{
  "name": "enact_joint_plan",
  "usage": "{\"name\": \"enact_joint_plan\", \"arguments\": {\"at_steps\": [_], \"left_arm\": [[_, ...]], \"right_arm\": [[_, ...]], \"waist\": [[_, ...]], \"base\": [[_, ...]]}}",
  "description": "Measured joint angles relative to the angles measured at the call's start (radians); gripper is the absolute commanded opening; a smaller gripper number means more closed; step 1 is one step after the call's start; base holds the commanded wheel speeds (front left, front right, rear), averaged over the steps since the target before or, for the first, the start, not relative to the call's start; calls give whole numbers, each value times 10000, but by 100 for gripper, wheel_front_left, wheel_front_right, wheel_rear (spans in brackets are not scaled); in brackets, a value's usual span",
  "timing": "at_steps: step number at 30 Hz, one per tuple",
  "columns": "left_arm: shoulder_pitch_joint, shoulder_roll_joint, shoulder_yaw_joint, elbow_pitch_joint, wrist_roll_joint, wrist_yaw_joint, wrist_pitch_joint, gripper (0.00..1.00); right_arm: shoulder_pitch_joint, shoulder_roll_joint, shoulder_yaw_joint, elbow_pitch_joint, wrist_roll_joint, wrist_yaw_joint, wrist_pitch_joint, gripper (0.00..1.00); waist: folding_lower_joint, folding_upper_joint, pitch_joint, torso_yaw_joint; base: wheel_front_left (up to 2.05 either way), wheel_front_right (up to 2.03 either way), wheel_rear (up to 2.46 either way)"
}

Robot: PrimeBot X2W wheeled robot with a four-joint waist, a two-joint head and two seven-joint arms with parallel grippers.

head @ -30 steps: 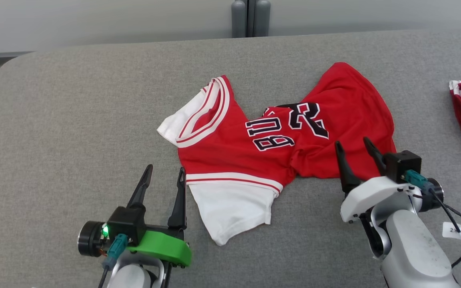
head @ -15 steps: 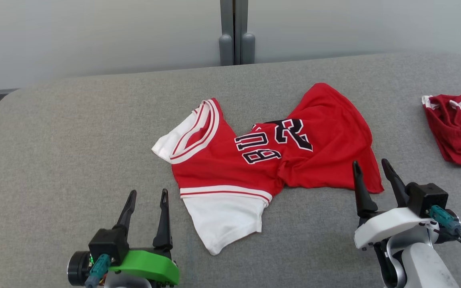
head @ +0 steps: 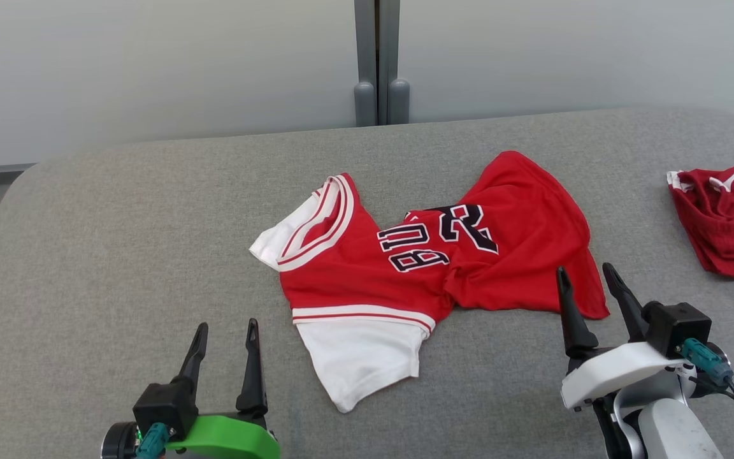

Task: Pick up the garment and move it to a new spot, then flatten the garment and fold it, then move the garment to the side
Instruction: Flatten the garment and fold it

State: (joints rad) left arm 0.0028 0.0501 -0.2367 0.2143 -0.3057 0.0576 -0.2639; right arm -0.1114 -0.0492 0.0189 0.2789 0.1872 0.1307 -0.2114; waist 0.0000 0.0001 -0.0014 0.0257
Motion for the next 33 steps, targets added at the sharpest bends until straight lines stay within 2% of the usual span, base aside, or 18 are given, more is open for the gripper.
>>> {"name": "enact_joint_plan", "arguments": {"at_steps": [8,12,17,20,24,33], "left_arm": [[9,0,-82,69,92,8,-2,100],[57,-2,-792,640,-48,-247,176,100],[201,-15,-2044,1012,-1691,-665,1124,100],[207,-23,-2575,1195,-1971,-652,1580,100],[98,-23,-2686,1478,-2704,-489,1785,100],[-685,-21,-3024,2669,-3684,-127,1570,100]], "right_arm": [[43,0,10,-96,0,0,90,100],[53,2,-90,-94,0,0,165,100],[166,-6,-443,-31,-40,0,255,100],[279,-2,-537,12,-86,0,318,100],[280,0,-568,36,-90,0,339,100],[274,-2,-823,407,-221,0,428,100]], "waist": [[0,0,49,61],[0,0,119,29],[0,0,236,-41],[0,0,304,-121],[0,0,392,-269],[0,0,604,-614]], "base": [[0,0,0],[0,0,0],[0,0,0],[0,0,0],[0,0,0],[0,0,0]]}}
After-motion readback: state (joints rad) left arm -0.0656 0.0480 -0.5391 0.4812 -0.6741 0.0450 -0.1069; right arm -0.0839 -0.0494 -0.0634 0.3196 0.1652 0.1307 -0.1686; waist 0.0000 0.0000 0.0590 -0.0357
